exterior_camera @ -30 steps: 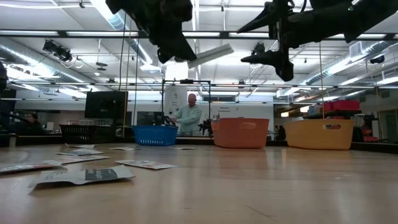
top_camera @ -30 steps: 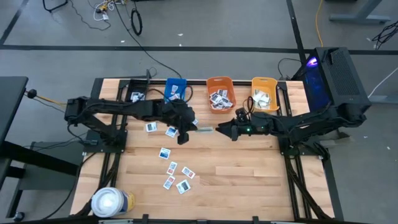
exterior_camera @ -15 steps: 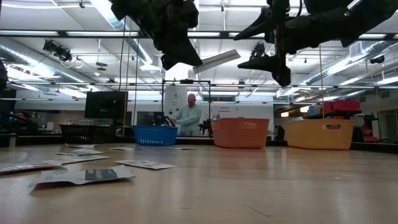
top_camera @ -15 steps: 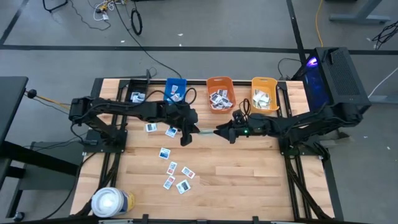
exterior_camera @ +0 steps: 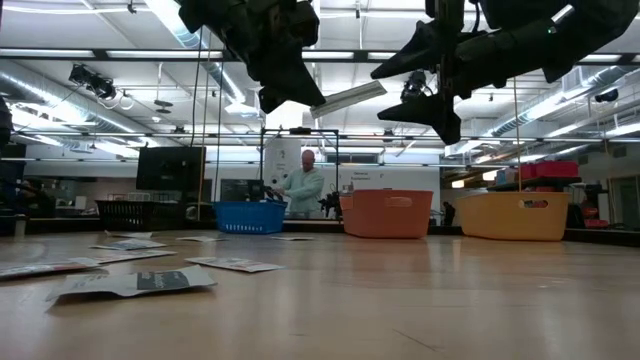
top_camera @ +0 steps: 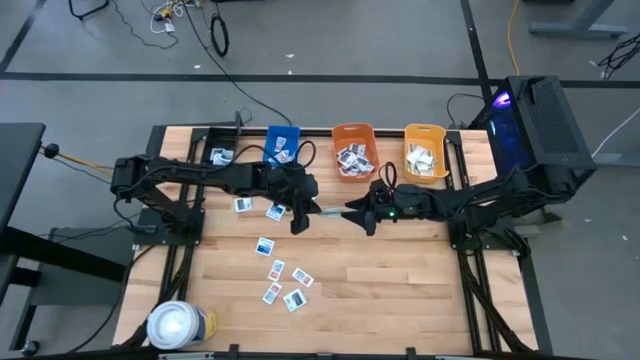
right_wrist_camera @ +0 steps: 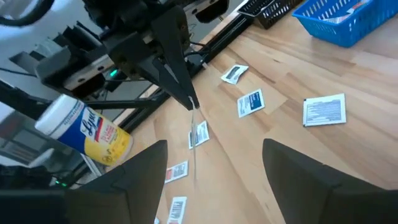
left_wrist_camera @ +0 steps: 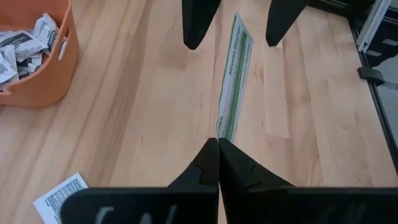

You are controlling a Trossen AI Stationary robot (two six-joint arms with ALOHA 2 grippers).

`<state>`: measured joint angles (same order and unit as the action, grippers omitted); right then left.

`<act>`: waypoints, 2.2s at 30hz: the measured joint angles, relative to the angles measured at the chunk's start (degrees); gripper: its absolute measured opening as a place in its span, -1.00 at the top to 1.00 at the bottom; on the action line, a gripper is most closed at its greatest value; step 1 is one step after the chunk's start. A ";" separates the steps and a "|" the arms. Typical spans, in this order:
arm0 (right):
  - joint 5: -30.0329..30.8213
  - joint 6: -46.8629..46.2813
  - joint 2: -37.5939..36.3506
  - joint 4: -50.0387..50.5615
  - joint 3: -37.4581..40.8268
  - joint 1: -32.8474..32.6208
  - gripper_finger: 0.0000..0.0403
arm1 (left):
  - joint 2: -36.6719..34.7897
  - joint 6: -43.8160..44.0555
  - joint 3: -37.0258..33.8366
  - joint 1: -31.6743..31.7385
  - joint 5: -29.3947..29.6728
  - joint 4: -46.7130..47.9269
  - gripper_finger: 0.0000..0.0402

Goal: Pick & Place First Aid Supplies
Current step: Put the bandage into the yellow bin

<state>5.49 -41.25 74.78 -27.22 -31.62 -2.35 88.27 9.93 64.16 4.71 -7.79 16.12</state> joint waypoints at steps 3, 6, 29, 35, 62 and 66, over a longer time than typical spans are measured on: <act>0.03 2.96 0.81 -1.34 0.00 0.00 -0.31 | -0.02 0.32 0.00 -0.01 0.01 0.00 1.00; -0.01 5.33 1.64 -3.16 0.00 -0.02 -0.31 | -0.02 0.38 0.00 -0.02 0.00 0.00 1.00; 2.57 3.06 1.79 -3.17 0.00 0.02 -0.17 | -0.09 1.14 0.00 -0.09 0.01 -0.41 1.00; 1.24 1.38 1.79 -3.16 0.00 0.01 0.09 | -0.11 0.97 0.00 -0.13 0.00 -4.16 1.00; 0.96 1.77 1.77 -3.17 0.00 0.00 0.88 | -0.11 1.47 0.00 -0.46 0.50 -3.50 0.74; 0.63 3.42 1.77 -3.17 0.00 0.00 0.98 | -0.11 1.45 0.00 -0.46 0.55 -3.50 0.64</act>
<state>6.11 -37.83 76.55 -30.39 -31.62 -2.35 88.16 11.38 64.16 4.25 -7.24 12.62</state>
